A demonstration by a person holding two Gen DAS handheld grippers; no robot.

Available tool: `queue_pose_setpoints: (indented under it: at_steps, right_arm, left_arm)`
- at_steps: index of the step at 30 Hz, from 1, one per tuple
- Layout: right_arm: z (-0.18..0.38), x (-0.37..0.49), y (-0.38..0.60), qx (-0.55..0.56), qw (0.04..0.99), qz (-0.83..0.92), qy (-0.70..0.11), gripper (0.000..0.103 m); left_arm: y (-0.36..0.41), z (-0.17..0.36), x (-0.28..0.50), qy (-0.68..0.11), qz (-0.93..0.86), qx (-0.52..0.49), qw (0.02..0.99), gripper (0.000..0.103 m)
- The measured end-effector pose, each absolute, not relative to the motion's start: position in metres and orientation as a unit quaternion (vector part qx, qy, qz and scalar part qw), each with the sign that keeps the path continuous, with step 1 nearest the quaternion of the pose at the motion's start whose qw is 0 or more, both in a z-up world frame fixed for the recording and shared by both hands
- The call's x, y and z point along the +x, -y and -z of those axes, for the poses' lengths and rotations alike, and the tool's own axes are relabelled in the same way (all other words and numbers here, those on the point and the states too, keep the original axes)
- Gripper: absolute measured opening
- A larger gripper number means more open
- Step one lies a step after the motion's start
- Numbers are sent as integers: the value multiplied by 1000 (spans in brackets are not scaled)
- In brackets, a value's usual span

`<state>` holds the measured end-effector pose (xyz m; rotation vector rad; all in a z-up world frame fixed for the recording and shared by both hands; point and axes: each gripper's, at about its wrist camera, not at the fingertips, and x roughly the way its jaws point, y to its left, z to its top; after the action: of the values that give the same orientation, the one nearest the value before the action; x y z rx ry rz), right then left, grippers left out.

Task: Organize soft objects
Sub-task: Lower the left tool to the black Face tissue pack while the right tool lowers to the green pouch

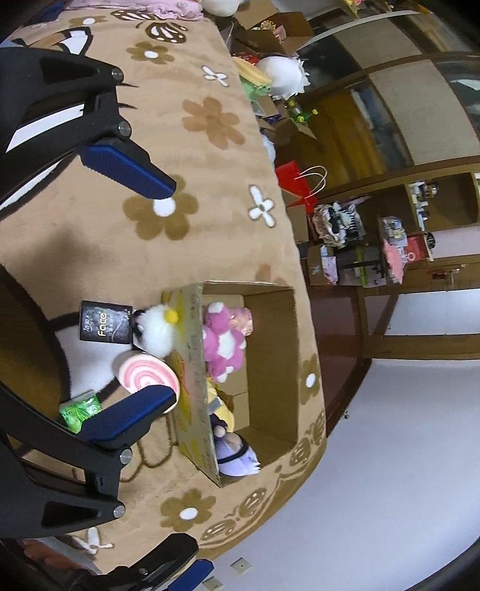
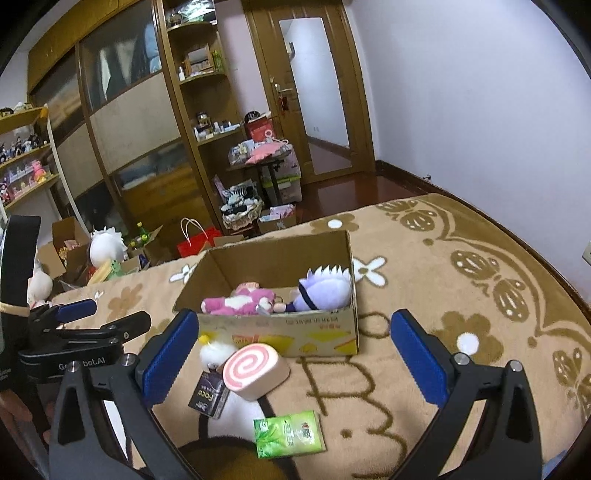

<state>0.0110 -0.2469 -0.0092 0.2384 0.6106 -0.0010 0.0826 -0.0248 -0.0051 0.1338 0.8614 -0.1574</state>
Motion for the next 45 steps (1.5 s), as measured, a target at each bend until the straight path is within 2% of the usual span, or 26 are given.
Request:
queue_pose_setpoints:
  at_steps: [45]
  right_arm:
    - [138,47,212,67,890,-19,-450,103]
  left_arm:
    - [25,125,116,-534,95,44,839,100]
